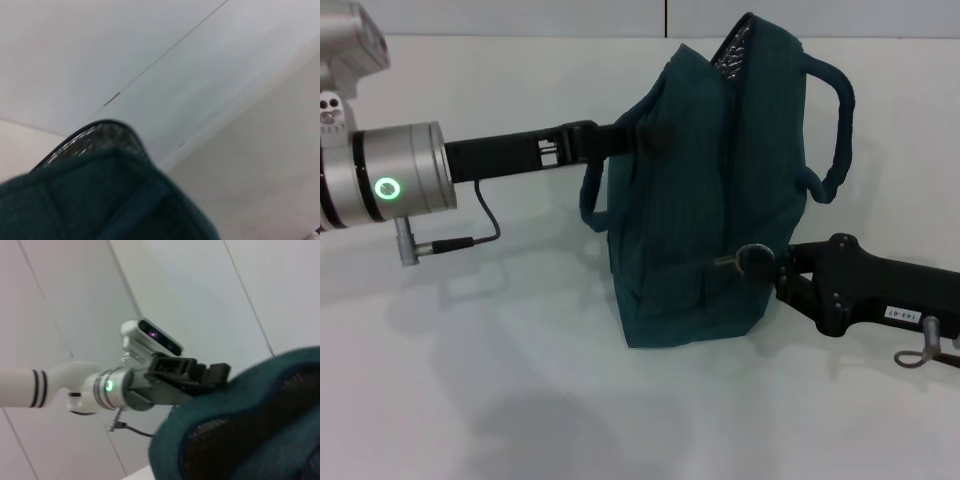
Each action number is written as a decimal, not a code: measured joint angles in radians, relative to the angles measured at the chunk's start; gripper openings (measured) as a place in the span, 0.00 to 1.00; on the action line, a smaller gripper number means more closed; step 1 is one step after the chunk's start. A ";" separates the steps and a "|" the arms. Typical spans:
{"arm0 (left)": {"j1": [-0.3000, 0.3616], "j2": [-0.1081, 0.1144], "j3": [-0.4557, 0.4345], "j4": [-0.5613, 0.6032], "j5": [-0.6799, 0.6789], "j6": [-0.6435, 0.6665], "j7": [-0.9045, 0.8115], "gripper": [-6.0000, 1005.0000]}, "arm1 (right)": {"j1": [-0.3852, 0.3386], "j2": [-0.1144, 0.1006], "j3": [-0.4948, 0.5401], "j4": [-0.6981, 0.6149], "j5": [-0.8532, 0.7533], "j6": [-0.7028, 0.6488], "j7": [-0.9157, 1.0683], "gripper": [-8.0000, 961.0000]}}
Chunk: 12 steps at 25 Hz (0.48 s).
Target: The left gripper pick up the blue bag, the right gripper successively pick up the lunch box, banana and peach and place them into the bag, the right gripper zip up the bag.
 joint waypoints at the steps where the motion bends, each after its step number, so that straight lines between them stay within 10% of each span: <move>1: 0.001 0.001 0.000 0.000 -0.013 0.000 0.011 0.18 | 0.003 -0.002 0.000 -0.004 -0.005 -0.007 0.004 0.03; 12: 0.209 0.028 0.002 -0.006 -0.180 0.057 0.265 0.32 | 0.017 -0.021 0.003 -0.117 -0.026 -0.067 0.031 0.03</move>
